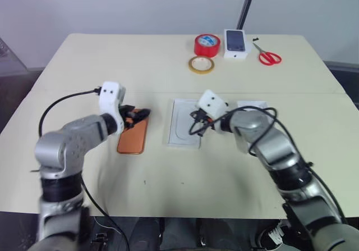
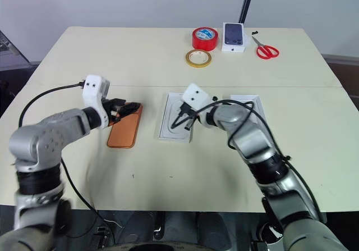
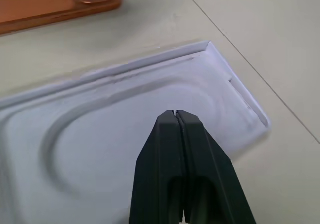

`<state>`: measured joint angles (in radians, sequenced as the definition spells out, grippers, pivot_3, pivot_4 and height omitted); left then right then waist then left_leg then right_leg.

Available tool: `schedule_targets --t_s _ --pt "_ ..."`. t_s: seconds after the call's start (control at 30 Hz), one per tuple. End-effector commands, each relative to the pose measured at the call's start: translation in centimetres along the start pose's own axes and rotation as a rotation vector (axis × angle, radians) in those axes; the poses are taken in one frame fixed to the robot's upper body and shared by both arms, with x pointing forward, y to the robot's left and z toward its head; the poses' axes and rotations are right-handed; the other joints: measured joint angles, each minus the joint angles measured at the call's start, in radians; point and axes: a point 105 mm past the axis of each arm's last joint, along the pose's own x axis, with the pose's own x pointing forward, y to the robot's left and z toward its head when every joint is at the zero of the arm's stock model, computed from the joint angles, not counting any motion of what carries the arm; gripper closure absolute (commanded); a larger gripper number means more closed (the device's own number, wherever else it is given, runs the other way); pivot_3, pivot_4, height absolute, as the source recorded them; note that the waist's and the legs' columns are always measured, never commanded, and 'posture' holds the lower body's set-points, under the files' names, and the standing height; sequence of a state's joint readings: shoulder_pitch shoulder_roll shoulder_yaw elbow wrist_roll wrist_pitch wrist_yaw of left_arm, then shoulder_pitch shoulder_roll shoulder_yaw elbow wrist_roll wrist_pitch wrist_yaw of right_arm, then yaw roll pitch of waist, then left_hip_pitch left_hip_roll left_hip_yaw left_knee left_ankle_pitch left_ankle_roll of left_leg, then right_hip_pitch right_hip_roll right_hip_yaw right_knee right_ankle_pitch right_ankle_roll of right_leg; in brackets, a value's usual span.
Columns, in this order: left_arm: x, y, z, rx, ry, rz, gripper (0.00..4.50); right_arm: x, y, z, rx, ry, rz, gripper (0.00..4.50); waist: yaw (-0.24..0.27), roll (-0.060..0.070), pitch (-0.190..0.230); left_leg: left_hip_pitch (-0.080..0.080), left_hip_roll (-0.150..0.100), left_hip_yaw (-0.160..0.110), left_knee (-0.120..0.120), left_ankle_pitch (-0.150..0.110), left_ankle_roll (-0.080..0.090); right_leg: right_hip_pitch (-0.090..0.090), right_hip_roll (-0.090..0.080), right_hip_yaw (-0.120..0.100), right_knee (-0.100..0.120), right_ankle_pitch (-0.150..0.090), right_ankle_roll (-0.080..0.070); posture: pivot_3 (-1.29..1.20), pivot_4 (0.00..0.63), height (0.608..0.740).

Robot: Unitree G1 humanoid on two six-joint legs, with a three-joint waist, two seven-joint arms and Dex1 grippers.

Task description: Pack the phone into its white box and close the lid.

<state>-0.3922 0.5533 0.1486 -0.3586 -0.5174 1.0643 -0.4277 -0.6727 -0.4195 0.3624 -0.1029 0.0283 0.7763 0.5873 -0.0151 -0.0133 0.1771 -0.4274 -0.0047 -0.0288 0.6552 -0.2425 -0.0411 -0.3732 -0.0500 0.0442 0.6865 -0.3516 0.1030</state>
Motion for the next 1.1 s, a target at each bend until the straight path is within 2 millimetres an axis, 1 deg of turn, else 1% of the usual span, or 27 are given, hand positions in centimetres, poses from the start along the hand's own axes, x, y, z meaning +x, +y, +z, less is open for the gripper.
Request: schedule_targets --t_s 0.03,0.2,0.33,0.4,0.53,0.67,0.73,0.77,0.8,0.83,0.87,0.9,1.0,1.1 --pt "-1.1 -1.2 0.8 0.185 -0.085 -0.096 1.16 1.3 -1.1 0.7 -0.047 -0.007 -0.073 4.47 0.005 0.0 0.0 0.0 0.0 0.0 -0.001 0.0 0.0 0.0 0.0 0.0 -0.001 0.0 0.0 0.0 0.15 0.709" --pt "-2.8 -2.0 -0.7 0.212 -0.094 -0.193 1.16 3.7 -1.4 0.5 -0.096 0.03 -0.089 4.47 -0.002 0.0 0.0 0.0 -0.001 0.0 -0.003 -0.001 0.002 -0.001 -0.002 -0.001 -0.001 0.0 0.0 0.0 0.15 0.709" --pt "-3.4 -2.1 -1.1 0.194 -0.108 -0.204 1.16 5.0 -0.8 0.6 -0.102 0.027 -0.054 4.47 -0.005 0.0 0.0 0.0 0.0 0.0 -0.005 -0.002 0.004 -0.002 0.0 0.0 0.0 0.0 -0.001 0.0 0.15 0.709" --pt "-3.5 -2.1 -1.1 0.178 -0.117 -0.202 1.16 5.5 -0.1 0.9 -0.104 0.011 -0.027 4.47 -0.006 0.0 0.0 0.0 0.0 -0.001 -0.005 -0.002 0.005 -0.002 0.0 -0.001 0.0 0.0 -0.001 0.0 0.15 0.709" --pt "-3.5 -2.2 -1.3 0.173 -0.118 -0.201 1.16 6.1 0.8 1.7 -0.083 -0.026 0.012 4.47 -0.01 0.0 0.0 0.001 0.001 -0.001 -0.005 -0.002 0.005 -0.002 0.001 -0.001 0.001 0.0 -0.001 0.0 0.15 0.709" --pt "-3.4 -2.0 -1.4 0.157 -0.121 -0.177 1.16 5.8 0.5 2.0 -0.115 -0.029 -0.014 4.47 -0.02 0.0 0.0 0.001 0.001 -0.001 -0.005 -0.002 0.005 -0.002 0.001 0.0 0.001 0.0 -0.001 0.0 0.15 0.709" --pt "-3.4 -0.9 -1.3 0.101 -0.12 -0.122 1.16 5.1 -0.1 2.3 -0.135 -0.035 -0.04 4.47 -0.021 0.0 0.0 0.001 0.001 -0.001 -0.005 -0.002 0.005 -0.002 0.001 -0.001 0.001 0.0 -0.001 0.0 0.15 0.709" --pt "-3.6 0.4 -1.2 0.037 -0.122 -0.066 1.16 4.5 -0.3 2.6 -0.159 -0.045 -0.05 4.47 -0.021 0.0 0.0 0.001 0.001 -0.001 -0.005 -0.002 0.005 -0.002 0.001 -0.001 0.001 0.0 -0.001 0.0 0.15 0.709" --pt "-3.9 2.0 -1.2 -0.028 -0.115 0.012 0.9 3.9 -0.2 3.0 -0.181 -0.063 -0.049 4.49 -0.021 0.0 0.0 0.001 0.001 -0.001 -0.005 -0.002 0.005 -0.002 0.001 -0.001 0.001 0.0 -0.001 0.0 0.15 0.709" --pt "-4.1 3.0 -1.3 -0.072 -0.109 0.062 0.62 3.5 -0.1 3.3 -0.195 -0.074 -0.045 4.5 -0.02 0.0 0.0 0.0 0.001 -0.001 -0.005 -0.002 0.005 -0.002 0.001 -0.001 0.001 0.0 -0.001 0.0 0.15 0.709" --pt "-4.4 4.0 -1.5 -0.111 -0.098 0.106 0.3 3.2 0.6 3.9 -0.199 -0.091 -0.024 4.5 -0.022 0.0 0.0 0.0 0.001 -0.001 -0.005 -0.002 0.005 -0.002 0.001 -0.001 0.002 0.0 -0.001 0.0 0.15 0.709" --pt "-4.7 4.6 -1.7 -0.136 -0.083 0.135 0.08 3.0 1.3 4.4 -0.202 -0.1 -0.003 4.5 -0.025 0.0 0.0 0.0 0.001 -0.002 -0.005 -0.002 0.005 -0.002 0.001 -0.001 0.002 0.0 -0.001 0.0 0.15 0.709" --pt "-4.7 6.1 -2.9 -0.231 0.016 0.2 0.08 3.0 3.9 5.6 -0.192 -0.108 0.09 4.5 -0.031 0.0 0.0 0.0 0.002 -0.001 -0.005 -0.002 0.005 -0.003 0.002 0.0 0.002 0.0 -0.001 0.0 0.15 0.709" --pt "-4.4 6.4 -3.5 -0.282 0.081 0.211 0.08 3.5 5.5 6.1 -0.175 -0.084 0.146 4.5 -0.03 -0.001 0.0 0.001 0.002 -0.002 -0.006 -0.002 0.004 -0.004 0.002 -0.001 0.003 0.0 -0.001 0.0 0.15 0.709"
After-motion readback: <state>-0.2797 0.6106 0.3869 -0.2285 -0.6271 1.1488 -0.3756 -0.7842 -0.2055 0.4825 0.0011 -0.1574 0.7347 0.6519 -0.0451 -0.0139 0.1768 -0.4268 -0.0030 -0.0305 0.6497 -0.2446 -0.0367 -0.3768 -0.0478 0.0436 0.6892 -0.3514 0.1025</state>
